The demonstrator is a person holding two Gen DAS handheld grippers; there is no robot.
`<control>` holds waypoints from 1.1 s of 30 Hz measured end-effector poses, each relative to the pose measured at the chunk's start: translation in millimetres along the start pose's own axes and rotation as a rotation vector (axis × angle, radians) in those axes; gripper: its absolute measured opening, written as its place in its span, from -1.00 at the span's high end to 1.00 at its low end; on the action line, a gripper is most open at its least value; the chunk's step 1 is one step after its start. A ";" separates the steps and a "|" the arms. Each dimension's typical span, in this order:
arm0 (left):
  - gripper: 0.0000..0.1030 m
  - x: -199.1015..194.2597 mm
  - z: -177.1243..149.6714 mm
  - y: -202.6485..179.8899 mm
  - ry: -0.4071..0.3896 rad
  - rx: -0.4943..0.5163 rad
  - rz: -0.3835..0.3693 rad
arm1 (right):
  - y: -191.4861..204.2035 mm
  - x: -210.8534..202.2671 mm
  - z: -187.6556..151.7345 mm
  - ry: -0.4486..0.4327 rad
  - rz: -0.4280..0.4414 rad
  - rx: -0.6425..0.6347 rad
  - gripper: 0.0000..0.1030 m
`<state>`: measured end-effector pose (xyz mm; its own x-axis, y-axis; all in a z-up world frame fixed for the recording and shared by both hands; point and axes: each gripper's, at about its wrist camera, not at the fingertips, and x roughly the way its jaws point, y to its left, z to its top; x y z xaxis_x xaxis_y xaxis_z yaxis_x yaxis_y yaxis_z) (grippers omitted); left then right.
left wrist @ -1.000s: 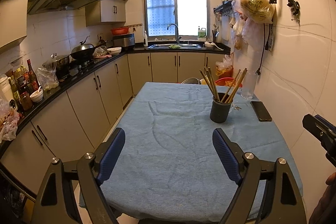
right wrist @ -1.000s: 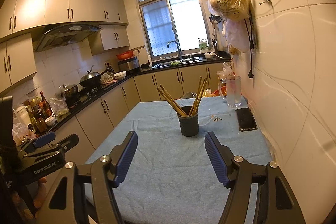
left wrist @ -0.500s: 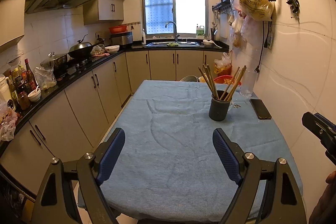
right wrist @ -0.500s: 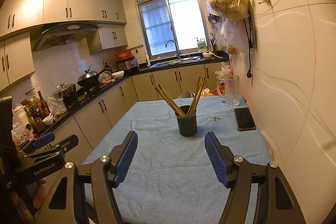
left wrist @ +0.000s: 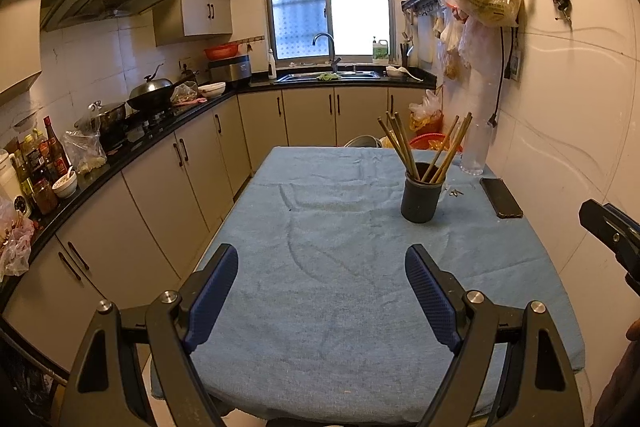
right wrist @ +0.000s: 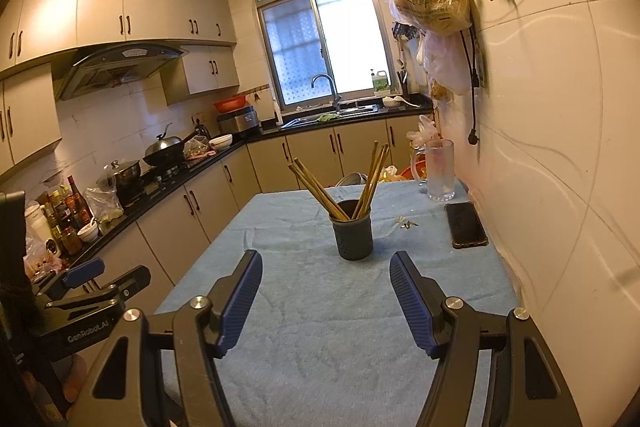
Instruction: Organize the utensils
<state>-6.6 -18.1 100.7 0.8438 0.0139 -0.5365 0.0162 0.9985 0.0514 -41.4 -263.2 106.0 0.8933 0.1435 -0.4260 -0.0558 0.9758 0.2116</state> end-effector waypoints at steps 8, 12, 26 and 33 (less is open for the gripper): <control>-0.67 7.3 -0.9 0.3 0.010 0.012 0.003 | -2.0 11.4 -0.9 0.015 -0.004 0.006 -0.35; -0.67 11.4 -0.3 1.4 0.015 0.010 0.003 | -1.9 18.5 -0.6 0.024 -0.005 0.008 -0.35; -0.67 25.8 0.3 3.5 0.030 0.008 0.008 | -3.2 32.1 0.2 0.022 -0.009 0.014 -0.35; -0.67 42.4 1.7 1.8 0.045 0.013 -0.001 | -3.9 45.9 0.3 0.032 -0.021 0.004 -0.35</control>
<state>30.1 -15.8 79.5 0.8188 0.0158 -0.5739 0.0240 0.9978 0.0616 0.0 -260.4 85.9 0.8797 0.1280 -0.4580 -0.0351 0.9779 0.2059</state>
